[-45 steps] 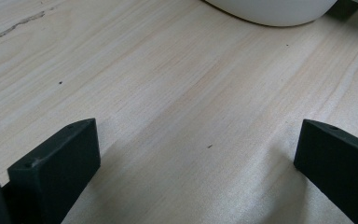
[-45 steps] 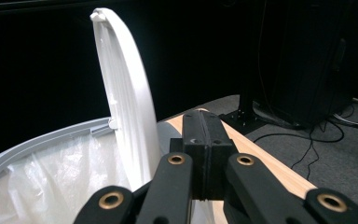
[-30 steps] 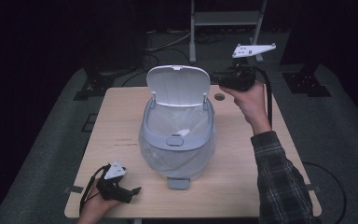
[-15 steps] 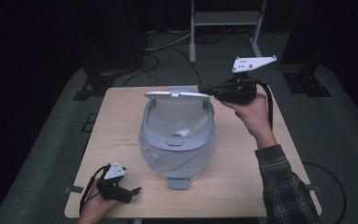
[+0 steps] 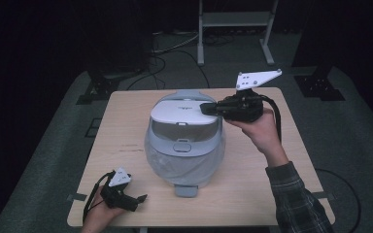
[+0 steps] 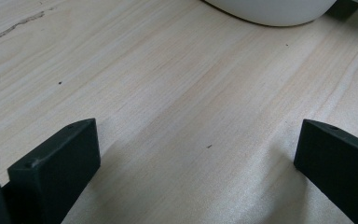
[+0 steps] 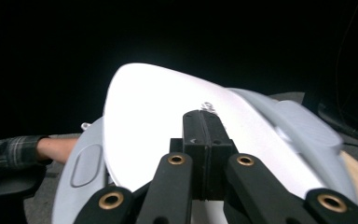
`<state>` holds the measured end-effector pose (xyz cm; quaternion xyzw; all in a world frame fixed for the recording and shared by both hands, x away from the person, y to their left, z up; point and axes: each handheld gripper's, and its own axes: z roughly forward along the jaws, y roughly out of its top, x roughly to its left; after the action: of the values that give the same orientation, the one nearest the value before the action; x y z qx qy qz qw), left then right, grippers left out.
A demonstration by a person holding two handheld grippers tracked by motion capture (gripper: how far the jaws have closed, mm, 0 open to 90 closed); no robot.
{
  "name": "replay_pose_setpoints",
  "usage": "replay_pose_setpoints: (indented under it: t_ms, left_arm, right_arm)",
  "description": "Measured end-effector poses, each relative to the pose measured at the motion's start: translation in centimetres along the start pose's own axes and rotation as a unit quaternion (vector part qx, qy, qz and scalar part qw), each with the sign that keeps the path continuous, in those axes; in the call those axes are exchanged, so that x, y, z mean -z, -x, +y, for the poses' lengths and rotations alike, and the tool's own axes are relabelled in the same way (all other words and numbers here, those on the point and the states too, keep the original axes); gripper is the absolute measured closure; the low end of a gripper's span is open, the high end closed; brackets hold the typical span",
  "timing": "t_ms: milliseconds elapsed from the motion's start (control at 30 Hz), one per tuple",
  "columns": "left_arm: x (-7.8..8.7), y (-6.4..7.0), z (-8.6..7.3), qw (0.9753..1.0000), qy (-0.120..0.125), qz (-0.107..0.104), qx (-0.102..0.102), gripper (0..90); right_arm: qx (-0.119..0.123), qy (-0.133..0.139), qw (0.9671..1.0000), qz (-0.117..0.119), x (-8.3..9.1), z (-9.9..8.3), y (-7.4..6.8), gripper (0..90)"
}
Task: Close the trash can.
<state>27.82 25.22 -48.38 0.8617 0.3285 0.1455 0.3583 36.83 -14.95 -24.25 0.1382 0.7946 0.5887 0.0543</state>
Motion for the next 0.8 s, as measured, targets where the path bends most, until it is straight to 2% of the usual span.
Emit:
replay_pose_setpoints:
  t_ms: [400, 800]
  left_arm:
    - [0.0, 0.0, 0.0, 1.0, 0.0, 0.0, 0.0, 0.0]
    - [0.0, 0.0, 0.0, 1.0, 0.0, 0.0, 0.0, 0.0]
  right_arm:
    - [0.016, -0.034, 0.999, 0.025, -2.0, 0.1, -3.1, 89.7]
    - [0.027, -0.065, 0.9967, 0.039, -3.4, -0.4, -4.4, 89.6]
